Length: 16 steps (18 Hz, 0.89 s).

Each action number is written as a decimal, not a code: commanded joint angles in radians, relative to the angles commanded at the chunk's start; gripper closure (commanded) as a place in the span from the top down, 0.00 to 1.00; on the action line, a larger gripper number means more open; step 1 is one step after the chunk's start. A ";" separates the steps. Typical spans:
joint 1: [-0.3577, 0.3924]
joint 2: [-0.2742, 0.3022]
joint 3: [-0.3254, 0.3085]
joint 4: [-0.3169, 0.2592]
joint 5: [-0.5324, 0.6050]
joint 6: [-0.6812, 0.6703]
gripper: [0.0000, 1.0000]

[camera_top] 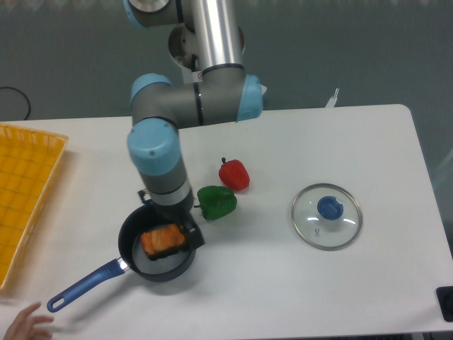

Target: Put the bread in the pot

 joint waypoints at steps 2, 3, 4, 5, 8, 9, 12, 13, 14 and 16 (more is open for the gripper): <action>0.043 0.003 0.002 0.000 0.000 0.016 1.00; 0.057 0.006 0.002 0.000 0.000 0.016 1.00; 0.074 0.008 0.000 0.000 0.000 0.020 1.00; 0.092 0.008 0.000 0.002 -0.008 0.038 1.00; 0.143 0.012 0.000 0.003 -0.029 0.205 1.00; 0.160 0.011 0.002 0.005 -0.043 0.257 1.00; 0.198 0.000 0.002 0.006 -0.057 0.327 1.00; 0.213 -0.005 0.002 0.006 -0.057 0.333 1.00; 0.226 -0.011 0.003 0.008 -0.055 0.339 1.00; 0.244 -0.014 0.002 0.008 -0.057 0.344 1.00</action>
